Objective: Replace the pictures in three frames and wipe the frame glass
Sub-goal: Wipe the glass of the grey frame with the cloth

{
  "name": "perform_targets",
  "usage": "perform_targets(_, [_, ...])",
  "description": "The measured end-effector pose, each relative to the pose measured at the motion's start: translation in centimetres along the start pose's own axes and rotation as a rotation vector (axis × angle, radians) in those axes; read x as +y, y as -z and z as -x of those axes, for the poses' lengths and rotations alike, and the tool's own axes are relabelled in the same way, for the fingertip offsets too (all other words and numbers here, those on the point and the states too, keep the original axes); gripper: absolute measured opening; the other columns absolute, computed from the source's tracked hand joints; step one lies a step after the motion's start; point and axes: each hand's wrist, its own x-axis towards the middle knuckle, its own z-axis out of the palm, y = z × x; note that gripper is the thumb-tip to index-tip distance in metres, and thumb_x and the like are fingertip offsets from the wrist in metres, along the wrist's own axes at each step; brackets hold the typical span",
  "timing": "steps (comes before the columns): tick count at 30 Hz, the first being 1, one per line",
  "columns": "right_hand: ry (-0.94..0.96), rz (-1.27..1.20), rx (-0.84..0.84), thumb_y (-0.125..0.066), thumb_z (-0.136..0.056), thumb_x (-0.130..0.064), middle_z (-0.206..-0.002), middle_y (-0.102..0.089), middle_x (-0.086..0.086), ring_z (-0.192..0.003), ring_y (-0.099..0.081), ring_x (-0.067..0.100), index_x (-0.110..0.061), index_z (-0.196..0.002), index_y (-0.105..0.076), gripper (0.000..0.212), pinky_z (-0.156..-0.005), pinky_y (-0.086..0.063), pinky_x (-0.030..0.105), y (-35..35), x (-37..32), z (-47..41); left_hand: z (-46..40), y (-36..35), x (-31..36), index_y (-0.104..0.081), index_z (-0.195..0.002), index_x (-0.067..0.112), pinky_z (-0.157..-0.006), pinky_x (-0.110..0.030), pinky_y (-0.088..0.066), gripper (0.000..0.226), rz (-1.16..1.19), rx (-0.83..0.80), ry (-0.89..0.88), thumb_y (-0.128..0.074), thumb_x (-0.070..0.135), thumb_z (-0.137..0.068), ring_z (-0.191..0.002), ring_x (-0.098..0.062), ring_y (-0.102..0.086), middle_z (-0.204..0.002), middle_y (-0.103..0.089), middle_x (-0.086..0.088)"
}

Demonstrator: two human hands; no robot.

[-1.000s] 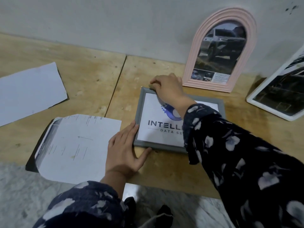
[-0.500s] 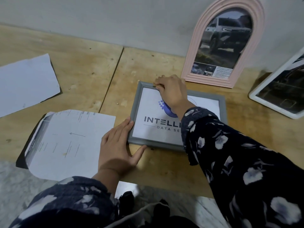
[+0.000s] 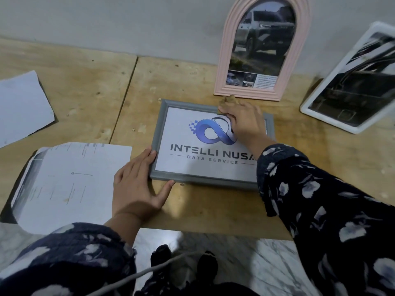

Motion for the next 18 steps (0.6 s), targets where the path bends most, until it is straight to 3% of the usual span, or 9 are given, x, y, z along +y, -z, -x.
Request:
perform_targets(4, [-0.044, 0.102, -0.016, -0.046, -0.096, -0.020, -0.137, -0.054, -0.014, -0.126, -0.042, 0.020, -0.039, -0.122, -0.060, 0.036, -0.097, -0.026, 0.040, 1.5, 1.7, 1.3, 0.0, 0.0, -0.1, -0.044, -0.140, 0.024, -0.106, -0.033, -0.025, 0.078, 0.004, 0.012, -0.004, -0.047, 0.066, -0.075, -0.134, -0.013, -0.040, -0.149, -0.041, 0.009])
perform_targets(7, [-0.054, 0.176, 0.014, -0.046, -0.098, -0.027, -0.127, -0.062, -0.011, -0.113, -0.046, 0.023, -0.037, -0.115, -0.064, 0.027, -0.087, -0.029, 0.040, 2.6, 2.9, 2.2, 0.0, -0.1, -0.1, -0.044, -0.139, 0.024, -0.106, -0.034, -0.025, 0.078, 0.001, 0.016, -0.008, -0.046, 0.067, -0.074, -0.134, -0.013, -0.040, -0.149, -0.041, 0.008])
perform_targets(10, [-0.131, 0.249, 0.030, -0.051, -0.092, -0.019, -0.114, -0.066, -0.003, -0.105, -0.050, 0.029, -0.031, -0.109, -0.066, 0.026, -0.085, -0.036, 0.042, 4.1, 4.6, 2.8, -0.1, -0.1, -0.2, -0.042, -0.141, 0.024, -0.107, -0.036, -0.025, 0.080, 0.003, 0.008, -0.006, -0.044, 0.068, -0.074, -0.135, -0.015, -0.039, -0.150, -0.040, 0.006])
perform_targets(13, [-0.428, -0.007, 0.107, -0.042, -0.088, -0.007, -0.120, -0.063, 0.006, -0.109, -0.056, 0.033, -0.024, -0.121, -0.061, 0.041, -0.091, -0.047, 0.041, 5.6, 5.8, 4.7, 0.1, -0.2, -0.3, -0.041, -0.142, 0.024, -0.107, -0.038, -0.025, 0.081, 0.001, 0.005, -0.005, -0.043, 0.069, -0.074, -0.136, -0.015, -0.039, -0.151, -0.039, 0.006])
perform_targets(16, [-0.766, -0.324, 0.207, -0.039, -0.095, -0.006, -0.136, -0.053, 0.005, -0.122, -0.050, 0.026, -0.024, -0.139, -0.045, 0.048, -0.096, -0.040, 0.033, 5.9, 5.1, 7.8, -0.1, -0.3, -0.5, -0.041, -0.141, 0.024, -0.106, -0.039, -0.026, 0.081, 0.016, -0.004, 0.000, -0.043, 0.070, -0.074, -0.135, -0.016, -0.039, -0.150, -0.041, 0.004])
perform_targets(18, [-0.867, -0.428, 0.228, -0.037, -0.097, -0.009, -0.136, -0.052, 0.006, -0.120, -0.051, 0.026, -0.024, -0.141, -0.041, 0.046, -0.093, -0.042, 0.033, 5.6, 4.1, 9.9, 0.2, -0.1, -0.3, -0.042, -0.140, 0.022, -0.106, -0.041, -0.028, 0.081, 0.022, -0.001, -0.019, -0.043, 0.069, -0.075, -0.134, -0.019, -0.041, -0.149, -0.043, 0.003])
